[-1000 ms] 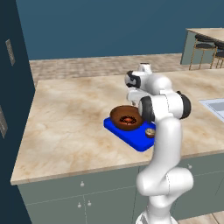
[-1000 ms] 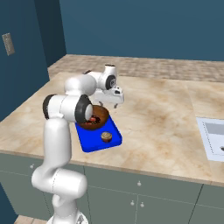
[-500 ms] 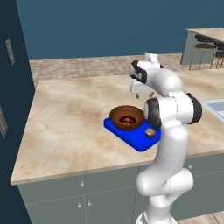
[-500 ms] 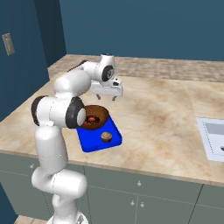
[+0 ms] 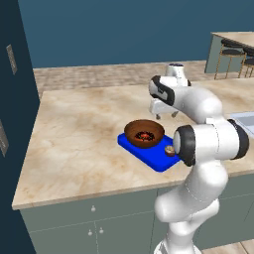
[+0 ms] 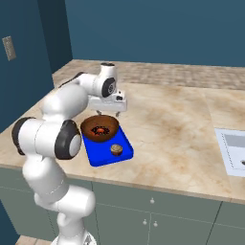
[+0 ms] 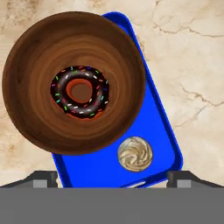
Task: Place the bowl with donut and the cupcake onto the tray.
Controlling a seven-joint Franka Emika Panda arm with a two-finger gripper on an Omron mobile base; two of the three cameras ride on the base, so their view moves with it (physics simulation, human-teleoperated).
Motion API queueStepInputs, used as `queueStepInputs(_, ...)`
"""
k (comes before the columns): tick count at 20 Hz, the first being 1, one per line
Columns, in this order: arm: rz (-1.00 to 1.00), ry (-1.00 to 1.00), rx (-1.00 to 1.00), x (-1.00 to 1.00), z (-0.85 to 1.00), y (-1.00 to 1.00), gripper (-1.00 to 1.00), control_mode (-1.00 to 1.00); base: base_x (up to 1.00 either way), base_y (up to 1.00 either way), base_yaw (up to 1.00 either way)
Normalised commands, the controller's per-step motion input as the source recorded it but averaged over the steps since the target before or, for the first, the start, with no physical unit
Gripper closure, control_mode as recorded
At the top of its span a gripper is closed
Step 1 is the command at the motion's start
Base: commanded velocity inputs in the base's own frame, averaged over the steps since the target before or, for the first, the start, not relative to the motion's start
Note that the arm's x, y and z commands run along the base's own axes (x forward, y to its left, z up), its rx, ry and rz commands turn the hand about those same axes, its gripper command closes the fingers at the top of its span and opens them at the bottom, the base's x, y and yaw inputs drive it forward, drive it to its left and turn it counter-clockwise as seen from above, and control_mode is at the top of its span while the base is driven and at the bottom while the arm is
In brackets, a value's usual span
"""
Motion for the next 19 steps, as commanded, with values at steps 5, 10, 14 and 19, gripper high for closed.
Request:
queueStepInputs(5,0.08,-0.07,-0.02,-0.74,-0.02,0.11,-1.0,-1.0,0.0,0.0,0.0)
queueStepInputs(10,0.06,-0.06,-0.01,-0.73,-0.03,0.05,-1.0,-1.0,0.0,0.0,0.0)
queueStepInputs(14,0.05,-0.05,-0.02,-0.71,-0.09,0.09,-1.0,-1.0,0.0,0.0,0.0)
queueStepInputs(19,0.02,-0.03,0.0,-0.51,-0.06,0.03,-1.0,-1.0,0.0,0.0,0.0)
